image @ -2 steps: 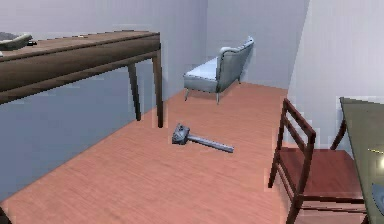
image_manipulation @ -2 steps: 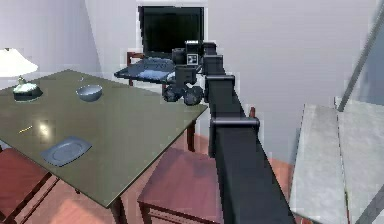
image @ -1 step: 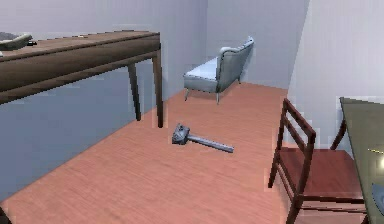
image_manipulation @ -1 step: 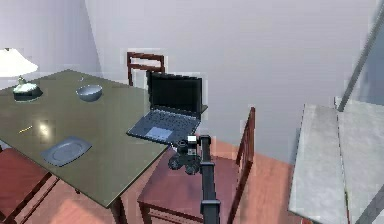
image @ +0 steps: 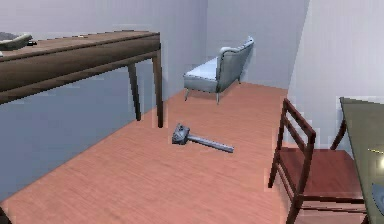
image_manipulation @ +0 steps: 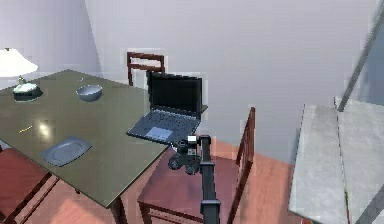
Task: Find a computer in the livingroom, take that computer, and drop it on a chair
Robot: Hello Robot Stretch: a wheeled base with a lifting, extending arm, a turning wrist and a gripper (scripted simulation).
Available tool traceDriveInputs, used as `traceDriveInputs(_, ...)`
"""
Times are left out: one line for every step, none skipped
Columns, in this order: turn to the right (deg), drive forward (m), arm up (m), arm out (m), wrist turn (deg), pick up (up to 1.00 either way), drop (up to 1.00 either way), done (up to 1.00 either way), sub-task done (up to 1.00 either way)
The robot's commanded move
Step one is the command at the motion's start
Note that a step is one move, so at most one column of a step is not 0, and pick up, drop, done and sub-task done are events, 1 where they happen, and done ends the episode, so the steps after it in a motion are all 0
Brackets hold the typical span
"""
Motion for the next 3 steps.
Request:
traceDriveInputs(0.0, 0.00, 0.00, 0.00, 0.0, 0.00, 1.00, 0.00, 0.00)
traceDriveInputs(0.0, 0.00, 0.10, 0.00, 0.0, 0.00, 0.00, 0.00, 0.00)
traceDriveInputs(0.0, 0.00, 0.00, -0.08, 0.0, 0.00, 0.00, 0.00, 0.00)
